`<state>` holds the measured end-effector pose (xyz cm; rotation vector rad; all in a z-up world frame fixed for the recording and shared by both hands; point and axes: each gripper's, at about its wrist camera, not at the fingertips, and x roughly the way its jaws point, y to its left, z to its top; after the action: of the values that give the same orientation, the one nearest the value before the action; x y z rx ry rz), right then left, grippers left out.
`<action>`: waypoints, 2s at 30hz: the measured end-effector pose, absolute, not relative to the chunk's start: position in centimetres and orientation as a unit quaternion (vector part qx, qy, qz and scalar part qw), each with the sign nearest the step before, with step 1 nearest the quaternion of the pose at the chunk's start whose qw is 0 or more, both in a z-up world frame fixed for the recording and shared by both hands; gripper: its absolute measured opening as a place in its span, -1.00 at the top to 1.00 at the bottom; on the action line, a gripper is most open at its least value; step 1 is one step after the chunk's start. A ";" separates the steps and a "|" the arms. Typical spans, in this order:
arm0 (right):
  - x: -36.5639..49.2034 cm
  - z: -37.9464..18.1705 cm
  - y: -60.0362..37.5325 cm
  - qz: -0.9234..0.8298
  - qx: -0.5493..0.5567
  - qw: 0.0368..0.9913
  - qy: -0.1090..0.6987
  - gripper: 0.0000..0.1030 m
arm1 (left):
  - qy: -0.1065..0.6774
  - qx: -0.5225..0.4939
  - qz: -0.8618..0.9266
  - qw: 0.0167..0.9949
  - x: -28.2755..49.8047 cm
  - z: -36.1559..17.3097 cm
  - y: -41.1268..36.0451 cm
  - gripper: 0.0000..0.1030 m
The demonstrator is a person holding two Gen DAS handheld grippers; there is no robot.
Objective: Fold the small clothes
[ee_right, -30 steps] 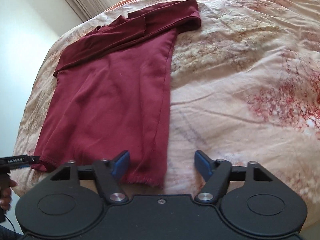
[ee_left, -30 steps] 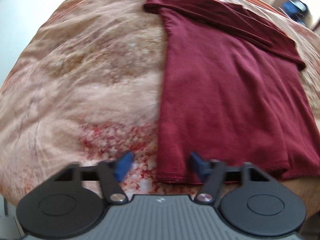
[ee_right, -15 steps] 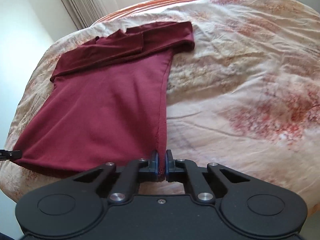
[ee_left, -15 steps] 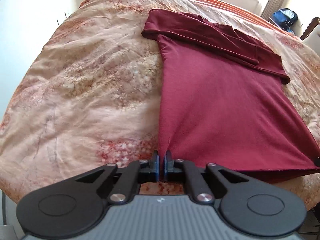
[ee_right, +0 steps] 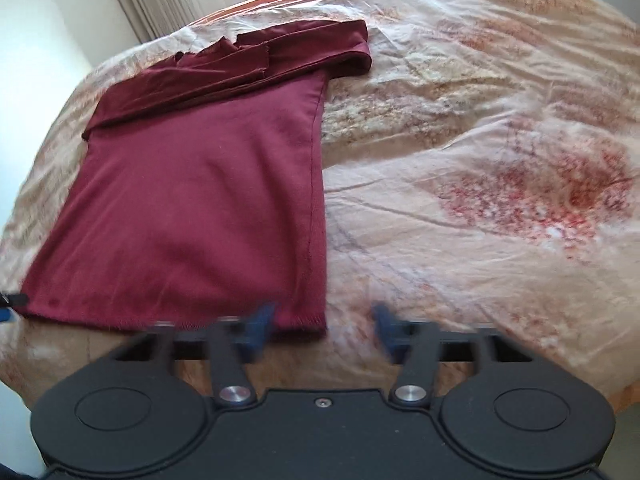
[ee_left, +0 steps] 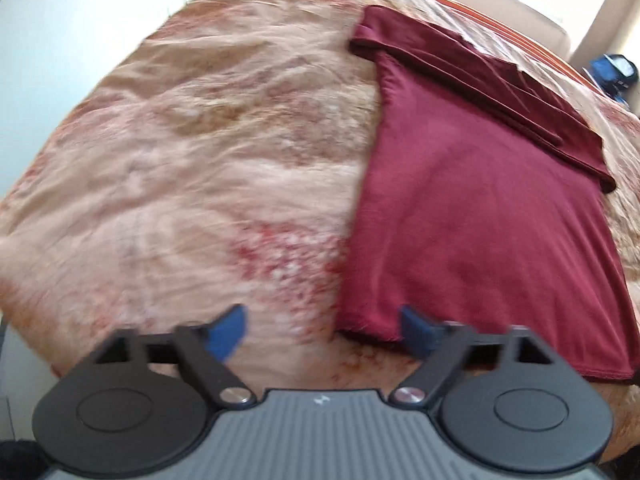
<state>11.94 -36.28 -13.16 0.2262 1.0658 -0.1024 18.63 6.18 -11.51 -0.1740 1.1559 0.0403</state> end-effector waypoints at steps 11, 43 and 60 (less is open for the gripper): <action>8.6 -11.9 -32.3 0.005 -0.045 0.867 0.497 -0.98 | 0.477 0.113 -0.018 0.871 13.6 -10.2 3.8 -0.99; 22.7 -6.6 -32.2 0.250 -0.062 0.816 0.518 0.89 | 0.478 0.291 -0.199 0.804 19.1 -15.0 -9.1 -0.90; 27.1 -3.4 -32.5 0.189 -0.073 0.847 0.491 0.89 | 0.474 0.266 -0.244 0.803 32.4 -6.3 -3.5 0.89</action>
<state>27.07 -32.49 -3.39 -0.1541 1.0363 0.3996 32.43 -3.49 -6.32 0.5701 1.0167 -0.5237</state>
